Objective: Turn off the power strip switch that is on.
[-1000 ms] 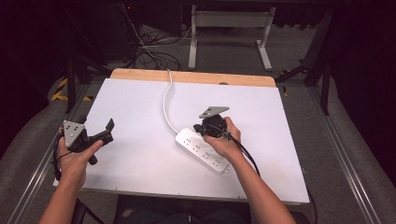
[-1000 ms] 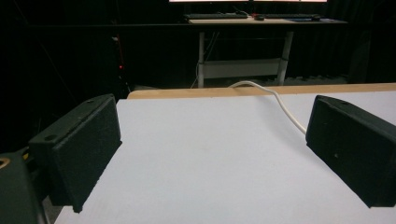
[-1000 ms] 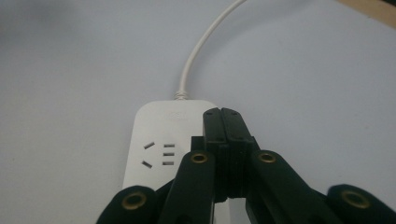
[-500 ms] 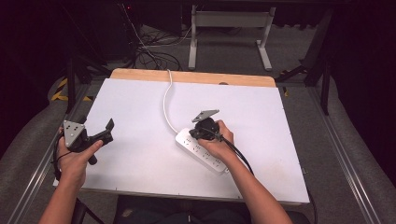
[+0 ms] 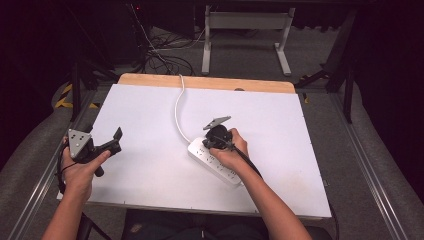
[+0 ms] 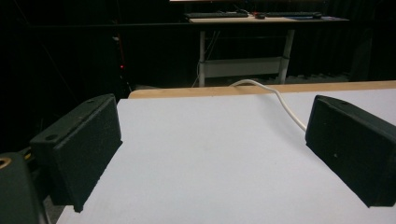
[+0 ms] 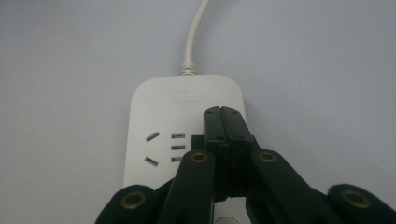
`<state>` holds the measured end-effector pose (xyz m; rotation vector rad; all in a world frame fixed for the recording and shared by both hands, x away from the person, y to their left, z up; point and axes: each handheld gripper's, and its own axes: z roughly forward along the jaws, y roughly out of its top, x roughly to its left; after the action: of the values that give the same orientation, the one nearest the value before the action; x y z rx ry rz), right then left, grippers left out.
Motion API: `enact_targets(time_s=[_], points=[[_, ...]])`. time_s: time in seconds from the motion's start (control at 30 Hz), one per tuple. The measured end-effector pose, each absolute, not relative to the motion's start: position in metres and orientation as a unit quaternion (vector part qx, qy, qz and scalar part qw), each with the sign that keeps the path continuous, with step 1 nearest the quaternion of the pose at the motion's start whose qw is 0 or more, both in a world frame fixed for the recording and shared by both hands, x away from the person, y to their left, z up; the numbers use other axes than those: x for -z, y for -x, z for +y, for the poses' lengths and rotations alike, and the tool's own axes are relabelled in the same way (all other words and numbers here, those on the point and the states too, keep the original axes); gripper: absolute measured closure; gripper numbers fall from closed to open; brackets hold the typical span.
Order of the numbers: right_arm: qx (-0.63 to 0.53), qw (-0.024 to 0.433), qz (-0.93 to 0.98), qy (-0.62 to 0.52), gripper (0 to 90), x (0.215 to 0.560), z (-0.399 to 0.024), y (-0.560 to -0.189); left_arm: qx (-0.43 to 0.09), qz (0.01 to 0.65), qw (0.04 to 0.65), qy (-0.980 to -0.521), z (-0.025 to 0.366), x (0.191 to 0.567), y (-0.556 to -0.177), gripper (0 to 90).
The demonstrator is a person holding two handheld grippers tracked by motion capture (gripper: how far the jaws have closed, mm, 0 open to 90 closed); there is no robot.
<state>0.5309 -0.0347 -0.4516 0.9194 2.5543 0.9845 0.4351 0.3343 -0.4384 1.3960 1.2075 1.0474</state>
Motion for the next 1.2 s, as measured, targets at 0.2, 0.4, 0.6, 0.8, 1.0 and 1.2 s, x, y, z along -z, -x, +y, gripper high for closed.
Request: enact_targets(time_s=[0.2,0.4,0.6,0.8,1.0,1.2], points=[[-0.330,0.120,0.881,-0.318,90.0,0.4513,-0.0338,-0.5332,-0.429,0.497,0.489,-0.574,0.3342,0.4384,-0.4346,4.1],[-0.322,0.127,0.883,-0.317,90.0,0.4505,-0.0313,-0.5321,-0.428,0.498,0.489,-0.574,0.3343,0.4385,-0.4350,4.1],[-0.314,0.131,0.886,-0.314,90.0,0.4494,-0.0288,-0.5316,-0.427,0.498,0.490,-0.575,0.3341,0.4385,-0.4352,4.1],[-0.316,0.125,0.886,-0.316,90.0,0.4494,-0.0300,-0.5328,-0.426,0.497,0.489,-0.576,0.3339,0.4386,-0.4353,4.1],[-0.314,0.124,0.887,-0.316,90.0,0.4489,-0.0296,-0.5334,-0.426,0.497,0.491,-0.575,0.3336,0.4387,-0.4353,4.1],[-0.313,0.126,0.887,-0.315,90.0,0.4488,-0.0292,-0.5331,-0.425,0.497,0.490,-0.576,0.3339,0.4385,-0.4354,4.1]])
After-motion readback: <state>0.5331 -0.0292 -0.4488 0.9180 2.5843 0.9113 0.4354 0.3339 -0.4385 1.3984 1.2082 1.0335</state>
